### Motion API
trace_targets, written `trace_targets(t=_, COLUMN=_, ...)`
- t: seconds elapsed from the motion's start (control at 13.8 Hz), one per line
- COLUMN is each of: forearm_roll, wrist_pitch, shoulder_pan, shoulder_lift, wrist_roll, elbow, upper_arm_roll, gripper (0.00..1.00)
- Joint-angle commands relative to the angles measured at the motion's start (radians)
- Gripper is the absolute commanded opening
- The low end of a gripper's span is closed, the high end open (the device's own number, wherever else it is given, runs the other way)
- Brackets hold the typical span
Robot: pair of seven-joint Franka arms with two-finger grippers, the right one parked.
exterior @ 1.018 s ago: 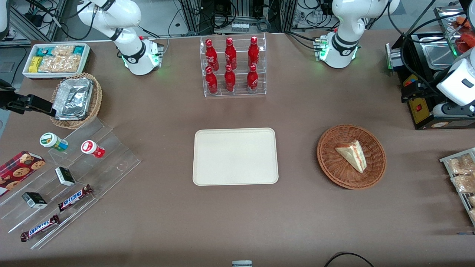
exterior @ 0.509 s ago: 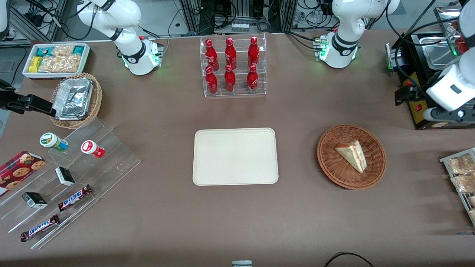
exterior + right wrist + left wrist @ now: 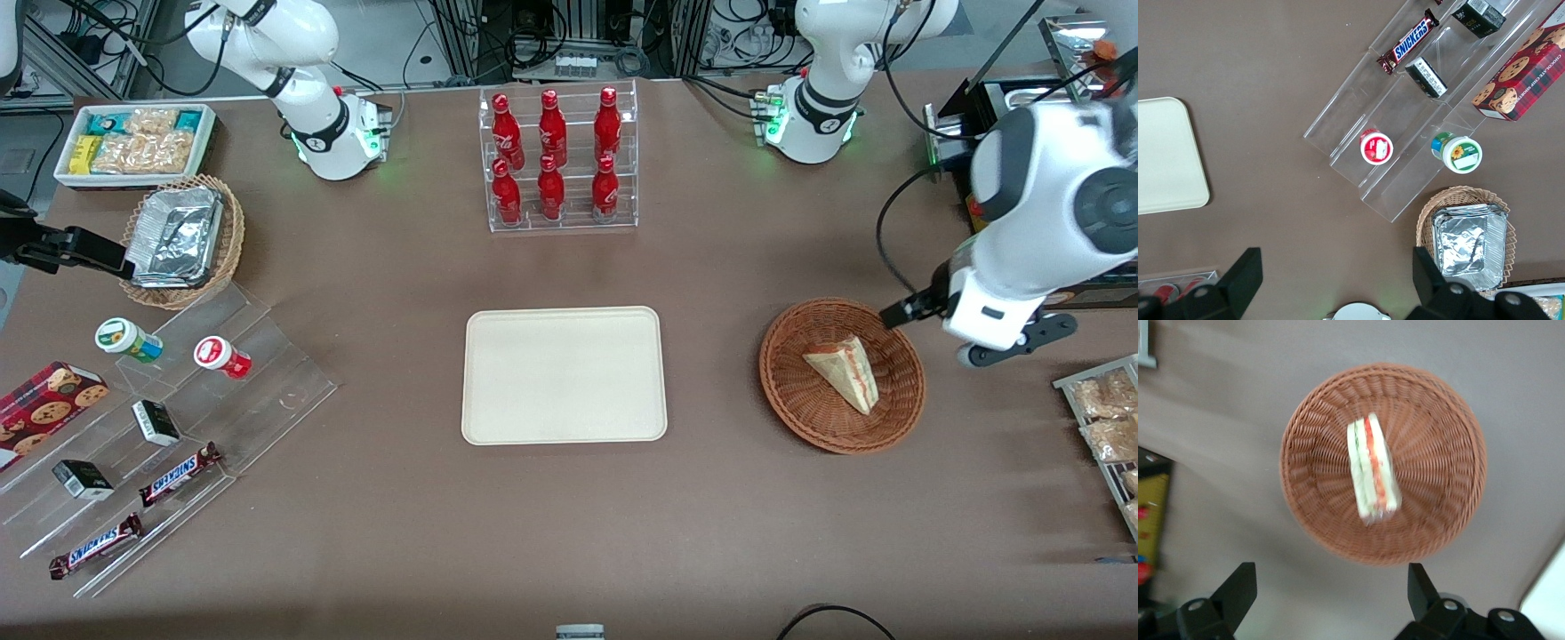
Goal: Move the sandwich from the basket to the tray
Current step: 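Move the left gripper over the sandwich in the wicker basket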
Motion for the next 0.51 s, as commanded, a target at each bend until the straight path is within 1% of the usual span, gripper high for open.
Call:
trace_targets(t=0.0, forearm_roll=0.003, wrist_pitch=0.213, shoulder_pan=-0.006, shoulder_lift=-0.071, wrist_roll=-0.195, elbow=-0.195, upper_arm_roll=0.012, gripper=1.00)
trace_targets(t=0.15, forearm_roll=0.005, wrist_pitch=0.311, shoulder_pan=-0.011, shoulder_lift=-0.051, wrist_roll=-0.251, elbow=-0.246, upper_arm_roll=0.010, gripper=1.00)
trace_targets(t=0.29, forearm_roll=0.005, wrist_pitch=0.384, shoulder_pan=-0.020, shoulder_lift=-0.020, wrist_roll=-0.253, elbow=-0.279, upper_arm_roll=0.010, gripper=1.00)
trace_targets(t=0.44, forearm_roll=0.011, wrist_pitch=0.422, shoulder_pan=-0.020, shoulder_lift=0.020, wrist_roll=-0.251, elbow=-0.281, upper_arm_roll=0.010, gripper=1.00)
